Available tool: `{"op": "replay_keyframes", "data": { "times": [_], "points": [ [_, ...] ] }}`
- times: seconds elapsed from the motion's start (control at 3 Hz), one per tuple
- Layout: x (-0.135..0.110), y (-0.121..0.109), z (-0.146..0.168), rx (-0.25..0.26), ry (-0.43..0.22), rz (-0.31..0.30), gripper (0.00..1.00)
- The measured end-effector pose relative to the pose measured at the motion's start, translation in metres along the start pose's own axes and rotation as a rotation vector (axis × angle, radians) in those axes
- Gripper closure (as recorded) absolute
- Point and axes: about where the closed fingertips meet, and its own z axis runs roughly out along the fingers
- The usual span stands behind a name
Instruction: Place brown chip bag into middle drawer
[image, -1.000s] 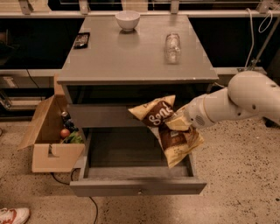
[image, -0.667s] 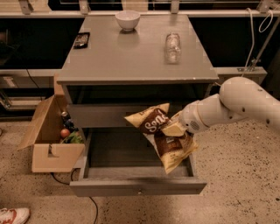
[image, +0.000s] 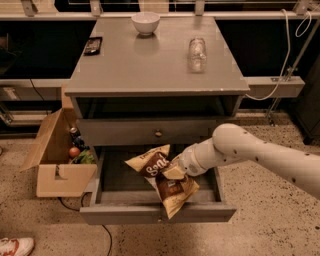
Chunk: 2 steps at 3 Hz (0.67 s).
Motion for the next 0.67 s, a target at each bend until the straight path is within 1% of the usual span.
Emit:
{"op": "replay_keyframes", "data": {
  "times": [0.33, 0.67],
  "points": [
    [0.004, -0.027, 0.045, 0.035, -0.065, 0.068, 1.00],
    [0.000, -0.040, 0.066, 0.043, -0.107, 0.107, 1.00]
  ]
}}
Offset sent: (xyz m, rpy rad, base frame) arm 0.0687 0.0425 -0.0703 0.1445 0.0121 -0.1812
